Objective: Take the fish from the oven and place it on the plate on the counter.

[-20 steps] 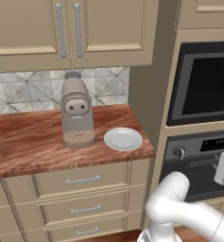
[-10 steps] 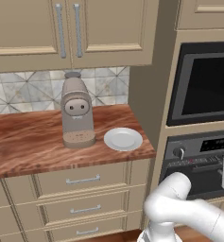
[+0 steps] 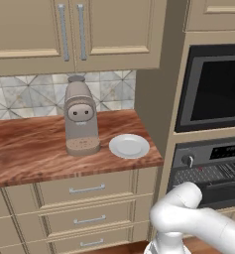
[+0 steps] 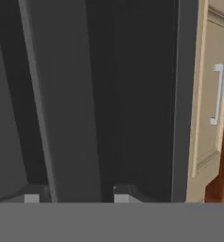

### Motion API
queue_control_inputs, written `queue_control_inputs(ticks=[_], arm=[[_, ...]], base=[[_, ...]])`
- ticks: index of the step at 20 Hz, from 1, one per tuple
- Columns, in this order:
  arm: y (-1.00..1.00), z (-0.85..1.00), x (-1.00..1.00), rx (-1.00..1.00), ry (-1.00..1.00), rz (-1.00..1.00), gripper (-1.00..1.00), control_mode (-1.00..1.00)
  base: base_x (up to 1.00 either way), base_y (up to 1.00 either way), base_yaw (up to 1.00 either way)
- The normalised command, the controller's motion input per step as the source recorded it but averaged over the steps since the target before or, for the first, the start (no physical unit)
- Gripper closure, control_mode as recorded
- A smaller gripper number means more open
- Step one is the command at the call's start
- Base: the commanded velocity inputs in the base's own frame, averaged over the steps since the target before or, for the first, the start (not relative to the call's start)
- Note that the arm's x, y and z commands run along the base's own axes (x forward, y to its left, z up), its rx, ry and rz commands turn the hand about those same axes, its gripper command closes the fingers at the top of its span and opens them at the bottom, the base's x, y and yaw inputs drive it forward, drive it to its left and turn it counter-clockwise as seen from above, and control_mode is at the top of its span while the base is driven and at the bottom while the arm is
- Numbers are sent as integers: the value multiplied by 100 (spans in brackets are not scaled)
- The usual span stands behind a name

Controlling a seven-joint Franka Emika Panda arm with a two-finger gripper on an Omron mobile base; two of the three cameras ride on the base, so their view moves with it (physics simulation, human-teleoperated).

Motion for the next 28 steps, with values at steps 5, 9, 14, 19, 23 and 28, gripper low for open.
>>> queue_control_inputs(ticks=[5, 9, 14, 19, 23, 28], arm=[[-35, -91, -99, 0, 12, 0, 100, -100], [-26, -99, -100, 0, 10, 0, 100, -100], [-24, -100, -100, 0, 10, 0, 100, -100], [-20, -78, -91, 0, 10, 0, 100, -100], [-1, 3, -19, 0, 0, 0, 100, -100], [0, 52, -10, 0, 0, 0, 100, -100]], base=[[0, 0, 0], [0, 0, 0], [0, 0, 0], [0, 0, 0], [0, 0, 0], [0, 0, 0]])
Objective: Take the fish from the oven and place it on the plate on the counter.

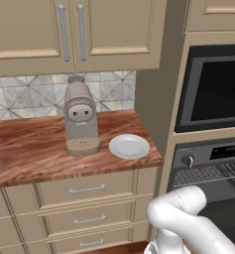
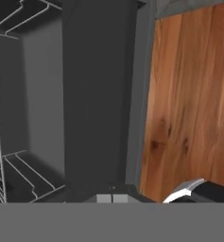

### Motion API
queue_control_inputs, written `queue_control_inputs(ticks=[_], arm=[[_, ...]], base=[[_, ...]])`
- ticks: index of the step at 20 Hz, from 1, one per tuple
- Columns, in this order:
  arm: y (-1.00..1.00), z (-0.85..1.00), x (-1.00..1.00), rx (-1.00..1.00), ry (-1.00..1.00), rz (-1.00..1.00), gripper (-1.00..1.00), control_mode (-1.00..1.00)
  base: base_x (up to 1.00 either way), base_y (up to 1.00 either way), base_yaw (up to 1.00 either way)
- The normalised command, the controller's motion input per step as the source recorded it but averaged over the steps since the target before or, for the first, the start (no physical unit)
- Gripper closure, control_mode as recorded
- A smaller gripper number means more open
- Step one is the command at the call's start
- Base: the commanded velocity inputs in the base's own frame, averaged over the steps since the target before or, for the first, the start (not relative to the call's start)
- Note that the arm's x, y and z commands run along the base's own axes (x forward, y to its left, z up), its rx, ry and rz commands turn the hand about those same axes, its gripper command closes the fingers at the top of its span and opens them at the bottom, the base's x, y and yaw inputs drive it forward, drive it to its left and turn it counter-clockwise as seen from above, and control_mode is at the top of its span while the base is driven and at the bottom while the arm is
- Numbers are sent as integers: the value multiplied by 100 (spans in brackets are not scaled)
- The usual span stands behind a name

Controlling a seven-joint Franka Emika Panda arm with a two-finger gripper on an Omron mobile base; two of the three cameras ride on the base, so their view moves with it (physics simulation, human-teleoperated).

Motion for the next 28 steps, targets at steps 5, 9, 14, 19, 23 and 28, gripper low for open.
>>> queue_control_inputs(ticks=[5, 9, 14, 19, 23, 28], arm=[[0, 86, 0, 0, 0, 0, 100, -100], [0, 99, -1, 0, -1, 0, 100, -100], [0, 100, 0, 0, -5, 0, 100, -100], [0, 100, -18, 0, -9, 0, 100, -100], [0, 84, -3, 0, -10, 0, 100, -100], [6, 8, 53, 0, -5, 0, 100, -100]], base=[[0, 0, 0], [0, 0, 0], [0, 0, 0], [0, 0, 0], [0, 0, 0], [0, 0, 0]])
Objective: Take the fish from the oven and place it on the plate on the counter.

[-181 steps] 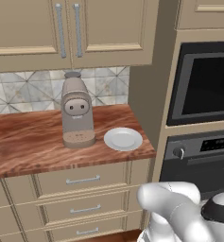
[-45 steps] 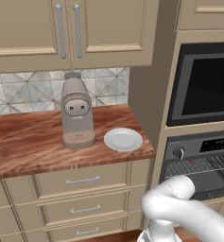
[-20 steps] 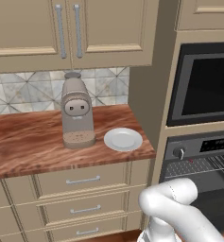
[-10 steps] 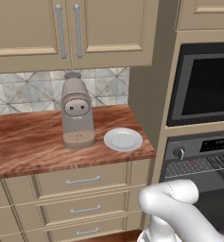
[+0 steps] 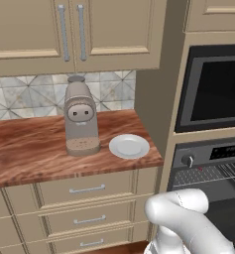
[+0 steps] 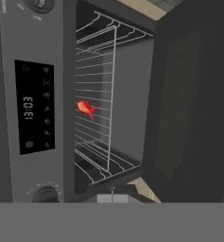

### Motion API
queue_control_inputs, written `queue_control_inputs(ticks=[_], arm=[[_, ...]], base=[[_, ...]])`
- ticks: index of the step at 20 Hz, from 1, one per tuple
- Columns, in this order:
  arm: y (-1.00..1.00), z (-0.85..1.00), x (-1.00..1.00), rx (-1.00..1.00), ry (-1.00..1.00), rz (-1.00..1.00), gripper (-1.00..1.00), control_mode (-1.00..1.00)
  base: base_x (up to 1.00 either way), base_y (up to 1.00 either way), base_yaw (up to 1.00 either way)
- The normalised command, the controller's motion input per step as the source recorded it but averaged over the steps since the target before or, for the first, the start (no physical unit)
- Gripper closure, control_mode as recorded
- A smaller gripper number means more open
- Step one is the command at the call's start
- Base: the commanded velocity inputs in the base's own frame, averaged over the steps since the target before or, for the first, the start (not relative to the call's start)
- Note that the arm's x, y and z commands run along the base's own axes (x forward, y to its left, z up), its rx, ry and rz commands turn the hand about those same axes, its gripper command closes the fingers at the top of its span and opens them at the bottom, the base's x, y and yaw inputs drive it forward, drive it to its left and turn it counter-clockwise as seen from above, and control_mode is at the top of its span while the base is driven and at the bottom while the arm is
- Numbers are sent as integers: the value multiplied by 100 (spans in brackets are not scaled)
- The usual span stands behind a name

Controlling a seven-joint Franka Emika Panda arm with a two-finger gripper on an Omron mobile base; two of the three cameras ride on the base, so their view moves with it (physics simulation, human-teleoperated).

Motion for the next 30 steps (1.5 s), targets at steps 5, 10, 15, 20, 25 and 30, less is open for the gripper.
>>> queue_control_inputs(ticks=[5, 10, 15, 20, 25, 30], arm=[[15, -7, 72, 1, -1, 0, 100, -100], [2, -29, 48, 3, 0, 0, 100, -100], [4, -35, 43, 5, 0, 0, -100, -100], [-25, -54, 26, 8, 0, 1, -100, -100], [-24, -91, 19, 12, -3, 4, -100, -100], [-17, -80, 3, 13, -12, 5, -100, -100]], base=[[0, 0, 0], [0, 0, 0], [0, 0, 0], [0, 0, 0], [0, 0, 0], [0, 0, 0]])
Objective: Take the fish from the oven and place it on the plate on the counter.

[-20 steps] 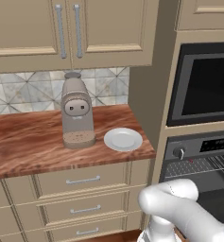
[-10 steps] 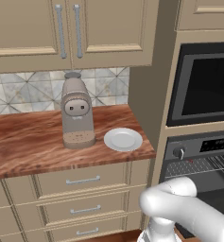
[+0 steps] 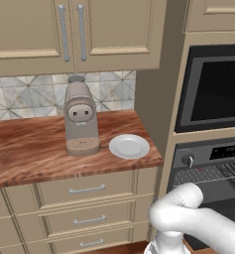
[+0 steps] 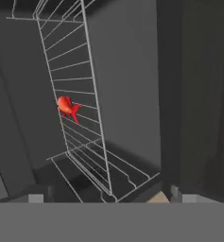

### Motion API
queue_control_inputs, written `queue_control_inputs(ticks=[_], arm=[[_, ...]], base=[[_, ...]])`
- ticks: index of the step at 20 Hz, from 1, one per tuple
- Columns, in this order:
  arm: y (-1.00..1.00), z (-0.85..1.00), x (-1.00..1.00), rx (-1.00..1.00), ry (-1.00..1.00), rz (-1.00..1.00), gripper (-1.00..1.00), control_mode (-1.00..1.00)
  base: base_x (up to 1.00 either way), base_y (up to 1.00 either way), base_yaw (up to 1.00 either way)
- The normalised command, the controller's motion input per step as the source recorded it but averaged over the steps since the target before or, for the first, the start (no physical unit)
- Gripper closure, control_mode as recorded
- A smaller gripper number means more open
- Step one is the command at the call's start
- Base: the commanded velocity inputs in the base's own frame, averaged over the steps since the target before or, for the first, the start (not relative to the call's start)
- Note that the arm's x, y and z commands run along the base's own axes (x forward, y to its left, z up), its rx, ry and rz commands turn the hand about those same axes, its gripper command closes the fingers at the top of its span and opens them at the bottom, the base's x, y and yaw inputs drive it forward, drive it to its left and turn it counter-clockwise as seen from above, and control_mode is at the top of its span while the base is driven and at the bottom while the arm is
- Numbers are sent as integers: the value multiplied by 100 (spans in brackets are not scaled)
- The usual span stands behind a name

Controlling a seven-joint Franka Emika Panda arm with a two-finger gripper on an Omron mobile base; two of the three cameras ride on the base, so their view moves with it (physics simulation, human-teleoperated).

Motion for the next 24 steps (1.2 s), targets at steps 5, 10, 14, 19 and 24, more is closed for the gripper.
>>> queue_control_inputs(ticks=[5, 10, 14, 19, 24], arm=[[-1, -44, 28, 10, -21, 8, -100, -100], [-1, -27, 45, 13, -12, 9, -100, -100], [-1, -4, 65, 8, -1, 7, -100, -100], [0, -2, 80, 0, 0, 5, -100, -100], [0, -37, 44, 0, 0, 1, -100, -100]], base=[[0, 0, 0], [0, 0, 0], [0, 0, 0], [0, 0, 0], [0, 0, 0]])
